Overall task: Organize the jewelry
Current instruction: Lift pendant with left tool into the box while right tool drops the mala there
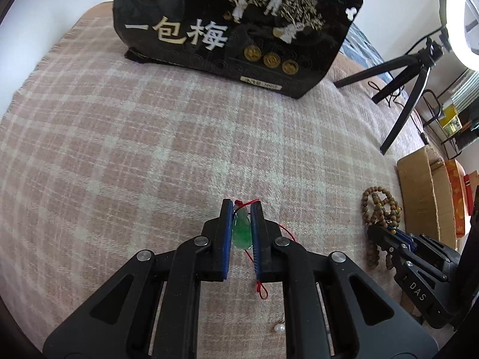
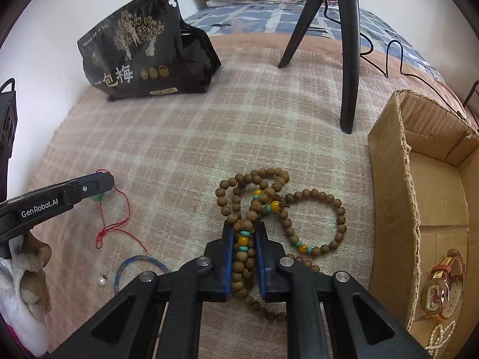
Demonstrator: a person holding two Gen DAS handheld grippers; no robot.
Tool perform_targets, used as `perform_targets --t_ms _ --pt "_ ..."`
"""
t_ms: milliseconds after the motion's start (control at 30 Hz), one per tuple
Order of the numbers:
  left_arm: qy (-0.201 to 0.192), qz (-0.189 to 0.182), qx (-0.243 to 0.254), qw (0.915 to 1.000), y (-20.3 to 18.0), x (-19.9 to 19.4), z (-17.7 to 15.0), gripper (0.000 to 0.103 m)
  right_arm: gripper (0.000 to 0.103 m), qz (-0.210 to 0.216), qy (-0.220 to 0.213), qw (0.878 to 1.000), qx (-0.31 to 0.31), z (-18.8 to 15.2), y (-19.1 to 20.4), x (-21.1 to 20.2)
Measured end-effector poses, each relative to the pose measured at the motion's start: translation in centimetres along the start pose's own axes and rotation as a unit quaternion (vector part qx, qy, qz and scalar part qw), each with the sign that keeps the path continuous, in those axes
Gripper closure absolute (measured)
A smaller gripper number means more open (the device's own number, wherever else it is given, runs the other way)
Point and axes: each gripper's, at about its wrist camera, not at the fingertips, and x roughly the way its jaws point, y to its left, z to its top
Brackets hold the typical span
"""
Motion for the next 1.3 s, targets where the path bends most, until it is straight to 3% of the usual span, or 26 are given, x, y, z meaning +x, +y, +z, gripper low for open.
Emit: perform_targets --t_ms 267,567,933,1300 --pt "-0.023 -0.022 -0.012 0.9994 2.1 -3.9 0.3 0.093 0.093 0.046 -0.045 0.998 0.008 0.6 0.8 -4.0" --pt "-0.073 -0.067 0.003 0.995 -1.6 -10.8 -0.5 0.093 0.093 0.077 -0.108 0.991 0.01 1.2 1.1 -9.8" --pt "-0.108 -0.104 0.032 0.9882 -6.3 -14.4 -1.2 0.093 0.092 0.084 -0.185 0.979 -0.003 1.3 0.8 -17.3" --pt "-0.111 -0.139 0.068 0.9816 -10.2 -16.2 -2.3 0.093 0.092 0.068 -0.245 0.967 -0.001 1.2 -0.5 -22.6"
